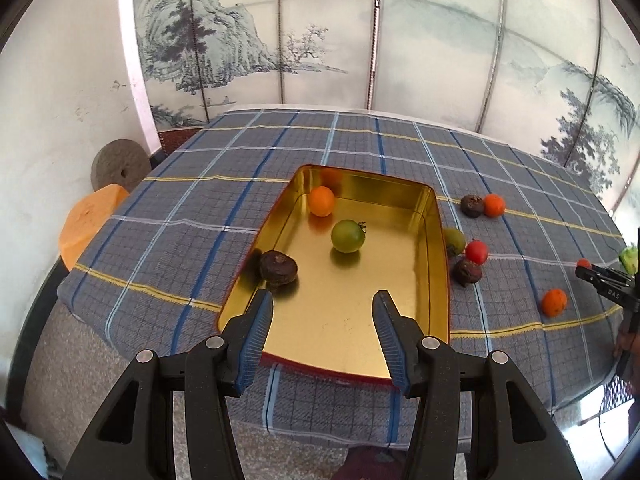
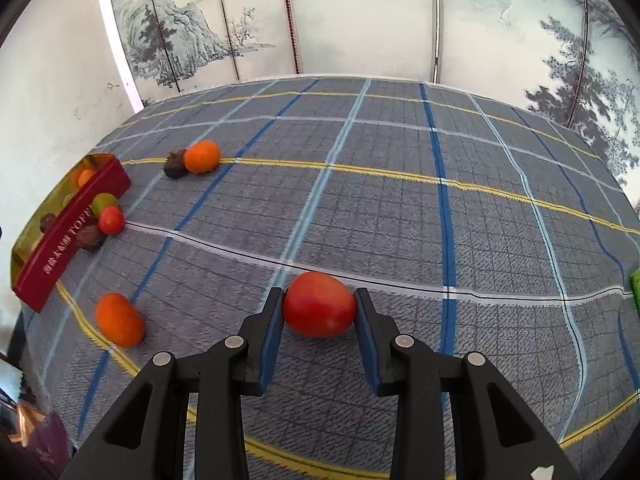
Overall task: Organize fruits
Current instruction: 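Carry the red tomato into the tin and open the right tool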
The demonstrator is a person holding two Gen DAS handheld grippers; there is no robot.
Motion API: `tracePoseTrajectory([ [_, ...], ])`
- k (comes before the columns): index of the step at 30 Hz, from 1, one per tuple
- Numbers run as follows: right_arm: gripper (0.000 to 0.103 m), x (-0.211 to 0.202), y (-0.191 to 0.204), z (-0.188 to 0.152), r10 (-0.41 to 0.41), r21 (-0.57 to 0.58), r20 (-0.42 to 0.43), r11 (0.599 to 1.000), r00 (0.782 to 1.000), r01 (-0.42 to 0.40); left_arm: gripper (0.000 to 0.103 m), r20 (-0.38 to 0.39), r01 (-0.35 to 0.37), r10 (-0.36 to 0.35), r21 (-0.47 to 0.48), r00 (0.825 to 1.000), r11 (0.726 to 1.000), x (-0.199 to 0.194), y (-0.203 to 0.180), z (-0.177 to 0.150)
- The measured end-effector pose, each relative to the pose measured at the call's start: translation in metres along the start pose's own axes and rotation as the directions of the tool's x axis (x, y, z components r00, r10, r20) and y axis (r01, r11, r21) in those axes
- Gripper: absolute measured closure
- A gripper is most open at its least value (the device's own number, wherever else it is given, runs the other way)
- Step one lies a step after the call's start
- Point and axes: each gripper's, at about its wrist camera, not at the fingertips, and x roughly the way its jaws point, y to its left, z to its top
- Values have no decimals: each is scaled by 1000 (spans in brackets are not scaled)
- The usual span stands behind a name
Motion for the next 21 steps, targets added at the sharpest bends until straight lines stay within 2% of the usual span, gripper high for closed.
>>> tracePoseTrajectory([
  [8, 71, -23, 55, 30, 73, -103, 56, 992, 996, -67, 50, -7, 1, -1, -24, 1000, 1000, -5, 11, -9],
  [12, 71, -29, 106, 49, 173, -179, 69, 971, 983, -158, 50, -9, -2, 2, -12, 1000, 1000, -8, 11, -13],
  [16, 71, -26, 160, 65, 288, -239, 55, 933, 956, -268, 50, 9, -5, 5, 0, 1000, 1000, -15, 10, -15],
  [21, 71, -3, 231, 79, 408, -305, -21, 867, 913, -394, 49, 15, -11, 11, -16, 1000, 1000, -23, 18, -19],
])
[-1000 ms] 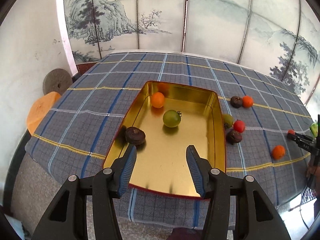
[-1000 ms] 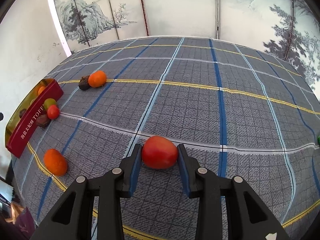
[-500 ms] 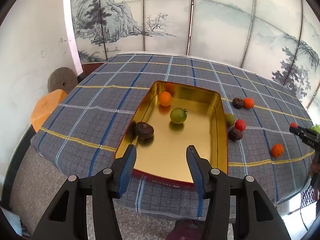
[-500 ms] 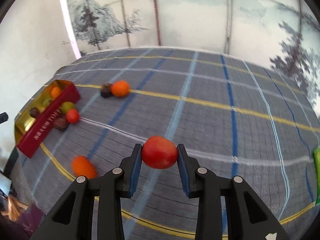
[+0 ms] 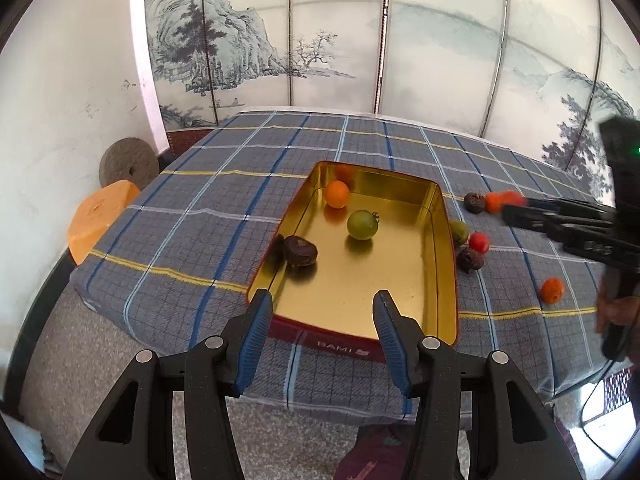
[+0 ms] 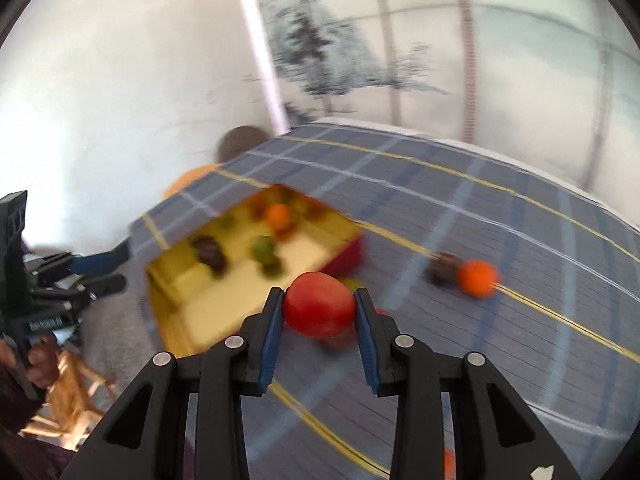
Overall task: Organize fruits
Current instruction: 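Carry the red tomato into the tin and open the right tool, then move the right tool toward an orange while the left tool approaches another dark brown fruit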
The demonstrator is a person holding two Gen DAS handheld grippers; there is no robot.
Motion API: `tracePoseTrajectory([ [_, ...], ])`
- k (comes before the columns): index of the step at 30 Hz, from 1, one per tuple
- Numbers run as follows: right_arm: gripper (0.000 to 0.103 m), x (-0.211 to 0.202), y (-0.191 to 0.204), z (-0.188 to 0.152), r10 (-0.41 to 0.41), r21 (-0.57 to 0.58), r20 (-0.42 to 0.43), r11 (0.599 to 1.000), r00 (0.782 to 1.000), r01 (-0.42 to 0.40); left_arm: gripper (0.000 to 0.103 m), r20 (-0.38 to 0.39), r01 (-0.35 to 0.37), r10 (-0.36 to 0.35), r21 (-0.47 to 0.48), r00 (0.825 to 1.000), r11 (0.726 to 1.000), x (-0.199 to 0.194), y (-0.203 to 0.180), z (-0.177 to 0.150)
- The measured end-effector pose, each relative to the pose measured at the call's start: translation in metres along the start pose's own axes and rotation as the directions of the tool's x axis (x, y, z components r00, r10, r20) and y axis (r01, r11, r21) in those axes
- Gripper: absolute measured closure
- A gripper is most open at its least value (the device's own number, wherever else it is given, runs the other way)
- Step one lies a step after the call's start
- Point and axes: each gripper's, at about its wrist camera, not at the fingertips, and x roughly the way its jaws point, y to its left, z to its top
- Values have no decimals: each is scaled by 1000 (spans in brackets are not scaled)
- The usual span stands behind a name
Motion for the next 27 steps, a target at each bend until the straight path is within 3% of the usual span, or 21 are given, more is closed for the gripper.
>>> tracePoseTrajectory([
  [5, 71, 56, 43, 12, 92, -48, -81, 994, 993, -96, 49, -17, -27, 27, -10, 999, 1000, 0, 9, -7],
  [10, 71, 100, 66, 17, 119, -57, -151, 990, 981, -129, 49, -31, -52, 51, -14, 998, 999, 1, 15, -11],
  [19, 70, 124, 89, 28, 131, -68, -181, 987, 975, -145, 48, -35, -60, 60, -5, 998, 998, 1, 15, -13],
  [21, 64, 119, 90, 30, 140, -62, -168, 986, 976, -152, 48, -36, -64, 64, 3, 997, 998, 1, 13, -13],
  [25, 42, 101, 86, 32, 166, -41, -104, 984, 981, -171, 47, -31, -75, 76, 22, 997, 997, 0, 10, -13],
  [27, 41, 86, 82, 29, 172, -36, -68, 984, 983, -175, 45, -29, -73, 74, 25, 997, 997, 0, 9, -13],
])
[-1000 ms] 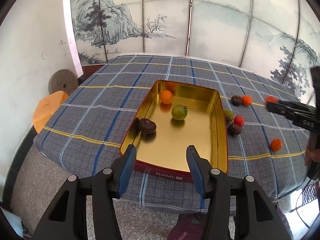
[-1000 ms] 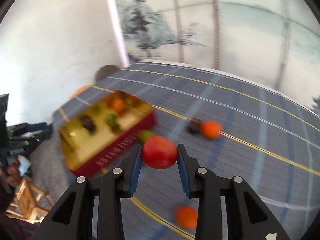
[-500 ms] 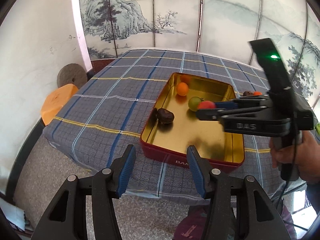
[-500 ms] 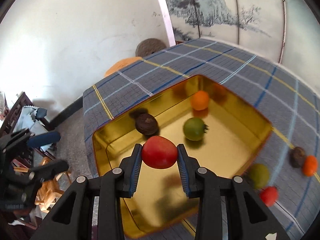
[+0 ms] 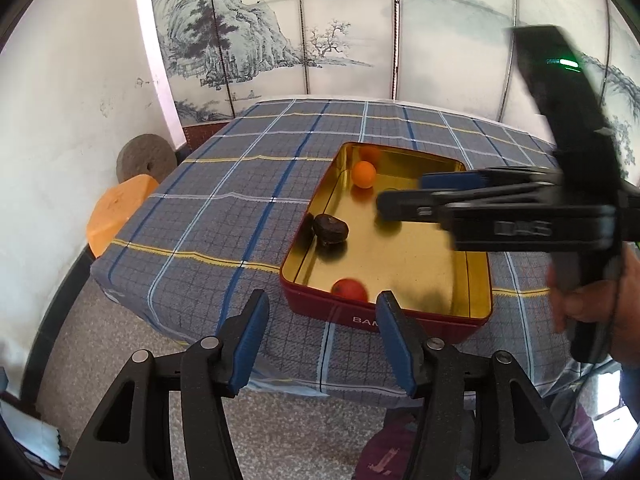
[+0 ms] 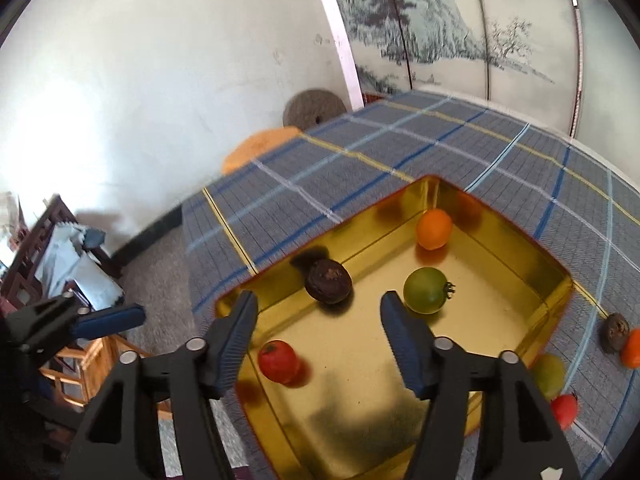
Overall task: Organize fruits
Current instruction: 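Move the right tool toward an orange while the left tool approaches another dark brown fruit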
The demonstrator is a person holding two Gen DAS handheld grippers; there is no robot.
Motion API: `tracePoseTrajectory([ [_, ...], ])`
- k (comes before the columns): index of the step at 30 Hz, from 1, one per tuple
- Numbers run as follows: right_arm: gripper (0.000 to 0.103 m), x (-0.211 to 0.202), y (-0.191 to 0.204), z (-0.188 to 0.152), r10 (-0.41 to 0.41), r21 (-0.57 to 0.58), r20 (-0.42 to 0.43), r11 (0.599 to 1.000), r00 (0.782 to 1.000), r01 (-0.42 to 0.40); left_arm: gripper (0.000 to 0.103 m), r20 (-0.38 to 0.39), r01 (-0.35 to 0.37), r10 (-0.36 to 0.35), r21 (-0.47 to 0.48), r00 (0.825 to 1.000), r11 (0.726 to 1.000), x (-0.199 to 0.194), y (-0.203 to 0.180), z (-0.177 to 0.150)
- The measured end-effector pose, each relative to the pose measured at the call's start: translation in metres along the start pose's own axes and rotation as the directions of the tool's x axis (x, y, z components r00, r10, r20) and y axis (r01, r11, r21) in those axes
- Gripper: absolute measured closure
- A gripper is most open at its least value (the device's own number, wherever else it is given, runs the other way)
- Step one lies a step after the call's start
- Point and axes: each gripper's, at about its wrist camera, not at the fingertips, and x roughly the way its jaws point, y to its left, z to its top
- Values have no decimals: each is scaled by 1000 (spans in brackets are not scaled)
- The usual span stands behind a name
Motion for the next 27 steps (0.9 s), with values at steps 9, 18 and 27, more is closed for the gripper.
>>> tracePoseTrajectory([
  [9, 36, -112, -55, -82, -180, 90, 103, 981, 978, 171, 44, 25, 43, -44, 49, 999, 998, -5, -17, 1],
  [18, 36, -173, -108, -129, -359, 152, 66, 926, 931, 347, 44, 23, 165, -170, 133, 985, 977, -14, -57, 3],
  [27, 35, -187, -155, -168, -396, 280, 55, 887, 917, 366, 48, -148, 468, -449, 137, 881, 873, 4, -115, 28],
])
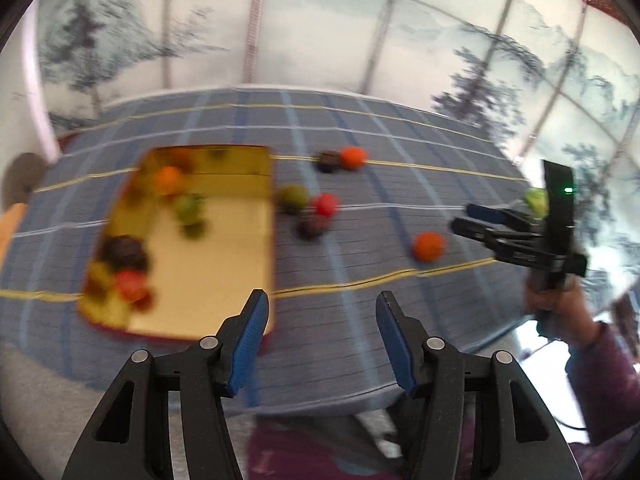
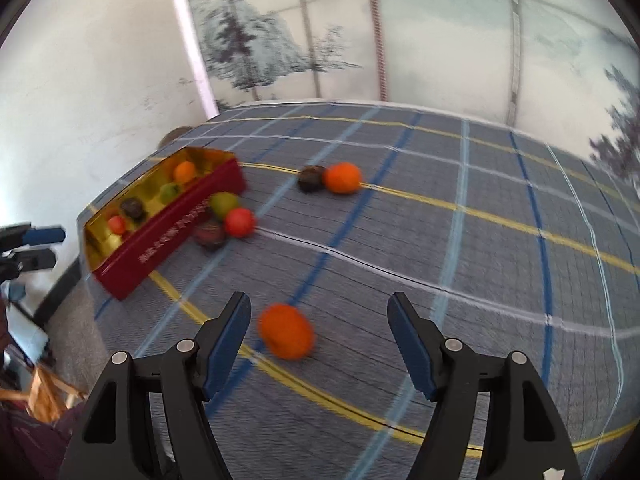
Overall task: Organize fruits
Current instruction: 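Move the right tool toward an orange while the left tool approaches another dark brown fruit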
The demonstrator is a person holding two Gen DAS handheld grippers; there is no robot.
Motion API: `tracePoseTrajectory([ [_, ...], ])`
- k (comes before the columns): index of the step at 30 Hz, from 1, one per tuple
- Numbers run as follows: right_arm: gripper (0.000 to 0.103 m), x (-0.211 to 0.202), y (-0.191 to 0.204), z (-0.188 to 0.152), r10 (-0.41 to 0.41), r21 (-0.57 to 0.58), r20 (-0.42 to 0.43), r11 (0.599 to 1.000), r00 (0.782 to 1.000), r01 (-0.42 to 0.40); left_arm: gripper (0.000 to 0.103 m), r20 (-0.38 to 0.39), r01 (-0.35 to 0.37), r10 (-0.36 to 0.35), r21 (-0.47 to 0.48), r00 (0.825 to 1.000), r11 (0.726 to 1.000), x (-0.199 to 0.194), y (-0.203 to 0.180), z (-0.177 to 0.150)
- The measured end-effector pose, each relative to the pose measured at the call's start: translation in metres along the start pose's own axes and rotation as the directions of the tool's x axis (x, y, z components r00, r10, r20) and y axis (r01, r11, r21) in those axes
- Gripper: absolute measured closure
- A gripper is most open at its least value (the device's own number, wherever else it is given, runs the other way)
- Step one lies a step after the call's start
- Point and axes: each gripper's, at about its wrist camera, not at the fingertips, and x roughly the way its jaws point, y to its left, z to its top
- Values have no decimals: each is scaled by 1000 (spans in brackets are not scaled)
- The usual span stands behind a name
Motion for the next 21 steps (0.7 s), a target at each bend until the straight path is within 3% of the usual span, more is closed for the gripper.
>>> tracePoseTrajectory([
  [3, 35, -4, -19, 1, -6, 35, 23, 999, 1000, 5, 58, -41, 26, -24, 42, 999, 999, 25, -17, 20],
  [5, 35, -4, -28, 0, -9, 45, 32, 999, 999, 7, 79, -89, 27, -20, 75, 996, 997, 49, -24, 34],
  [6, 35, -4, -33, -1, -7, 54, 33, 999, 999, 5, 82, -110, 23, -14, 81, 994, 996, 59, -24, 39],
  [12, 34, -1, -50, -12, 24, 95, 43, 995, 999, -28, 83, -185, -8, 30, 119, 982, 993, 107, -23, 64],
  [21, 32, 0, -58, -15, 82, 105, 63, 990, 995, -89, 80, -201, -192, 229, 186, 952, 964, 143, -14, 73],
])
